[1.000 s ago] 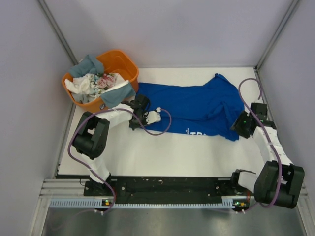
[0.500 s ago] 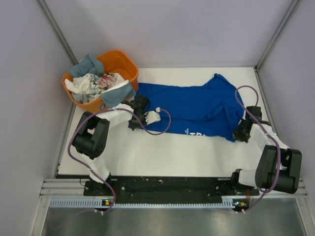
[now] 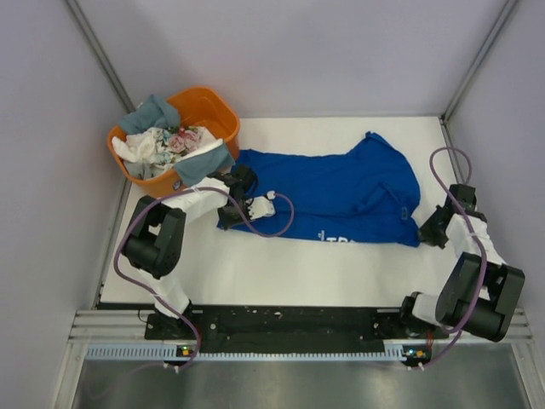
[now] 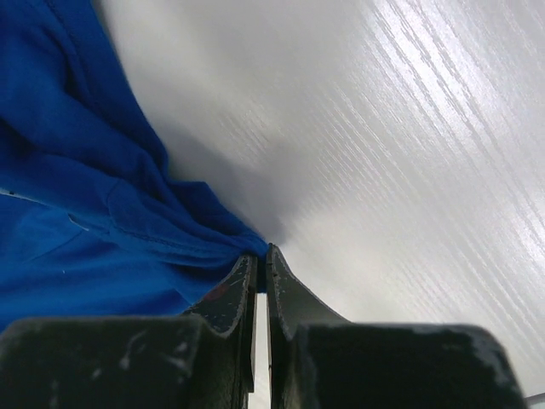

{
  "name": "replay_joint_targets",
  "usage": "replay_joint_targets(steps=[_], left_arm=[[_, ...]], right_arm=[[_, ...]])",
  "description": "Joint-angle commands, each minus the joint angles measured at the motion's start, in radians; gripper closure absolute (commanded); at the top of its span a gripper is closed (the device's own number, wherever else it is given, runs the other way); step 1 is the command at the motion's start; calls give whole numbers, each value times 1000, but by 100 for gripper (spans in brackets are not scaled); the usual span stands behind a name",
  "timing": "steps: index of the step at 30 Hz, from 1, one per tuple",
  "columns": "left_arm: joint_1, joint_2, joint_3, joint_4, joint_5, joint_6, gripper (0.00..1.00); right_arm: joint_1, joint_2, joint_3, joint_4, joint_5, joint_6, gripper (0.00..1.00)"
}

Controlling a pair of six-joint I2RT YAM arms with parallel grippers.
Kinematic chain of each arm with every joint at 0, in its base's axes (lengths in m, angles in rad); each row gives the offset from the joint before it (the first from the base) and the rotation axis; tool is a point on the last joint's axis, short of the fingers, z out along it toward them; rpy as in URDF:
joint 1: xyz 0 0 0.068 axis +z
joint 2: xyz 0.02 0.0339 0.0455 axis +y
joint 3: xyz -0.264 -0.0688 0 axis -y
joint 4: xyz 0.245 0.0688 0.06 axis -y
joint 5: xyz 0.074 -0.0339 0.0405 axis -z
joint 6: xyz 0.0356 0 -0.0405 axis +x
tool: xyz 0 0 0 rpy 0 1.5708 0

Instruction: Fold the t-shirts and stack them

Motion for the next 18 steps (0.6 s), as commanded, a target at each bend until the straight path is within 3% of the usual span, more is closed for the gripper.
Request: replay_joint_targets(steps=[1,6,12,16,18], left_arm=[[-6,-67,21,-208,121,-9,100],[-47,-93,-15,-299,185,-12,100],[-64,-107,-65,-299,152,-19,100],[-64,-110,-72,-253,120,-33,100],[-64,-107,-54,-251,145,-42,89]], right_arm=[[-18,5,50,-5,33,-22,99],[-85,13,49,17,26,-15,100],[-96,69,41,27,1,-13,100],[-96,74,35,42,18,-2,86],[-96,77,44,45,15,-4,80]])
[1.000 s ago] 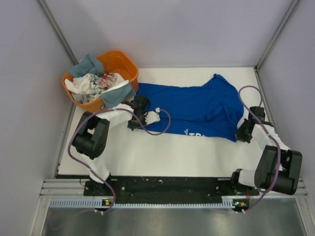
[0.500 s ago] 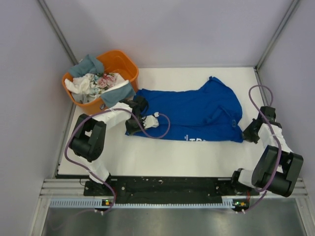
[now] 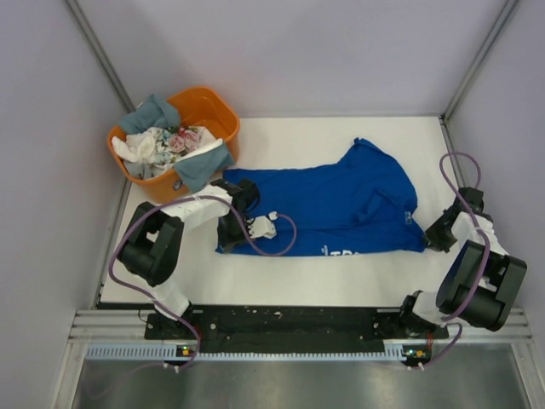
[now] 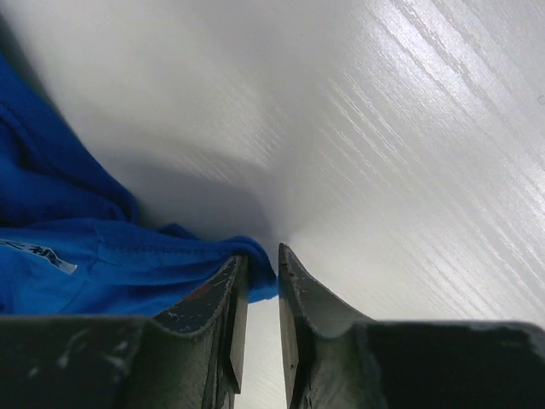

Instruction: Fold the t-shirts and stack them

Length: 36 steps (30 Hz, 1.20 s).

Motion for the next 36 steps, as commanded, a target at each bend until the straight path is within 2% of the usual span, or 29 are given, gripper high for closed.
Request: replay_joint_targets(steps=[1,2,3,6,8,12,15,19,23,26,32,36], left_arm=[[6,-41,32,-21,11,-31,78],[6,-42,49,-24,31,-40,69],[6,-44,68,-29,45,-43,63],[6,-47,132,-46,82,-48,56],[6,-47,192,-63,105,-51,54],[6,-33,330,-89,212,-71,53],[8,-16,416,-74,318,-112,50],[-3,17,489,-17,372,-164,48],[-9,46,511,58,378,-227,50],[-9,59,508,110,363,-276,50],[11,50,438,180,301,-310,50],[47,37,385,200,284,-316,50]], right_arm=[[-10,8,35,49,27,4,74],[-11,7,41,48,25,2,72],[-10,0,48,45,22,-1,70],[-10,-30,66,34,35,-7,60],[-11,-56,86,19,50,-10,54],[12,-136,133,-1,25,-30,53],[78,-179,182,-20,108,-67,52],[122,-188,241,-55,90,-93,50],[266,-168,282,-23,55,-181,50],[401,-93,304,41,-77,-238,50],[711,178,462,28,34,-398,53],[790,363,580,-87,75,-521,65]])
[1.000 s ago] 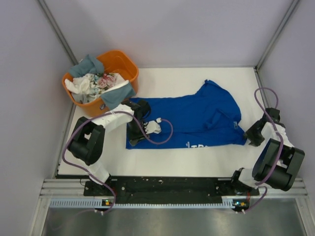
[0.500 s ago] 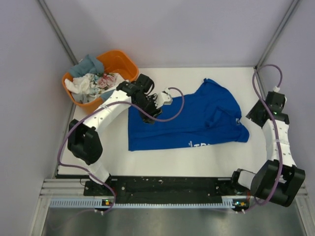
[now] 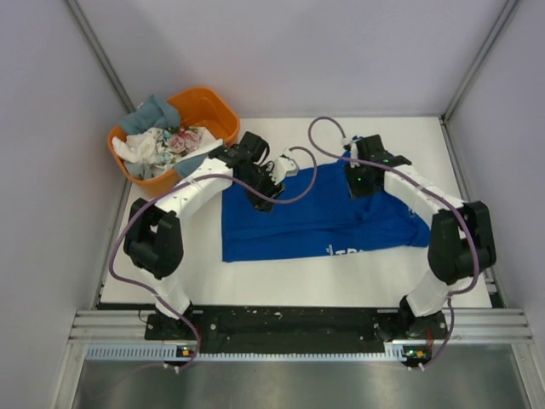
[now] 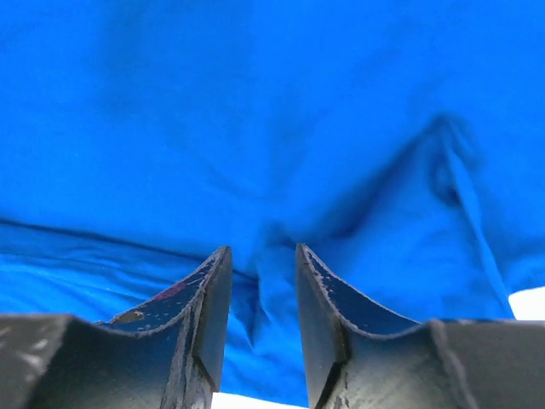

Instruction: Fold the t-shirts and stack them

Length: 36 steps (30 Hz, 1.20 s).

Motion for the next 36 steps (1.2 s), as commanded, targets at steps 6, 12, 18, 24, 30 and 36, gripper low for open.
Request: replay_joint_targets(steps=[6,12,18,24,30,36], left_arm=[[82,-39,-80,63,-40,-24,50],[89,-33,-81,63,-40,-18,50],[89,-31,-81,63,-48,-12,50],[89,-33,-88,64,-50,-9,51],[90,-33,-88,64,-54,-6,51],[92,-33,-89,63,-54,-6,51]], right_arm=[[88,296,182,-235,182,-196,63],[91,290,157,-234,138,-209,64],[90,277,165,-226,190,-185,100],[59,154,164,-96,184,-73,100],[31,36,4,198,49,74,100],[18,56,-100,387,-40,208,100]])
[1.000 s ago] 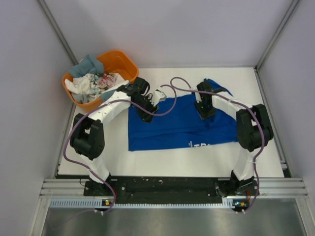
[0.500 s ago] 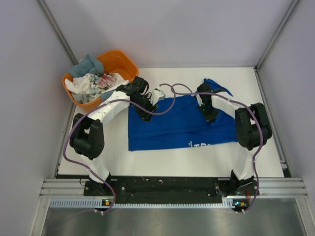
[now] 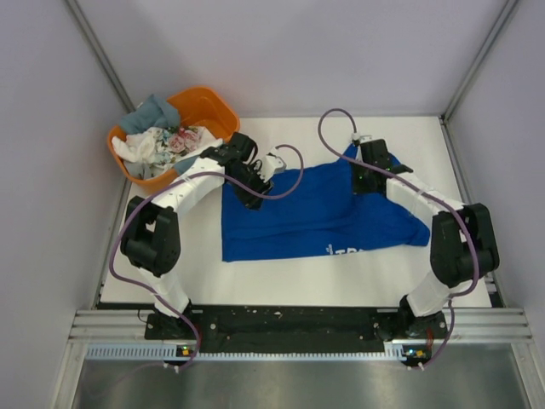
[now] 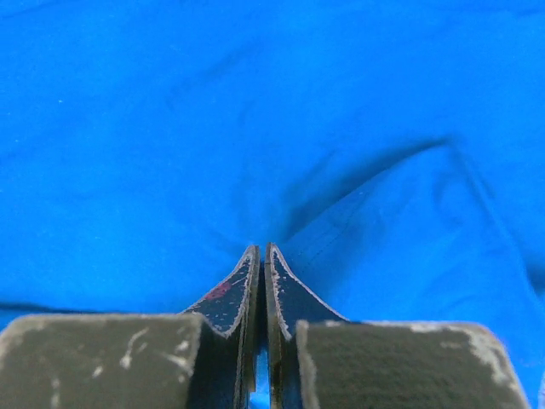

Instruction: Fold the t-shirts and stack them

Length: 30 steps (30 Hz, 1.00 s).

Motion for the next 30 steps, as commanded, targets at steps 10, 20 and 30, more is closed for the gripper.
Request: replay_joint_targets(steps=[10,20,30], left_arm=[[1,-27,-9,17,20,7,50],[-147,114,224,-39,118,169,43],[-325,266,346,282,236,364,37]], right_arm=[[-9,75,-114,244,-308,95,56],[-190,-71,7,112,-217,-44,37],[-331,172,165,15,-259,-82,55]])
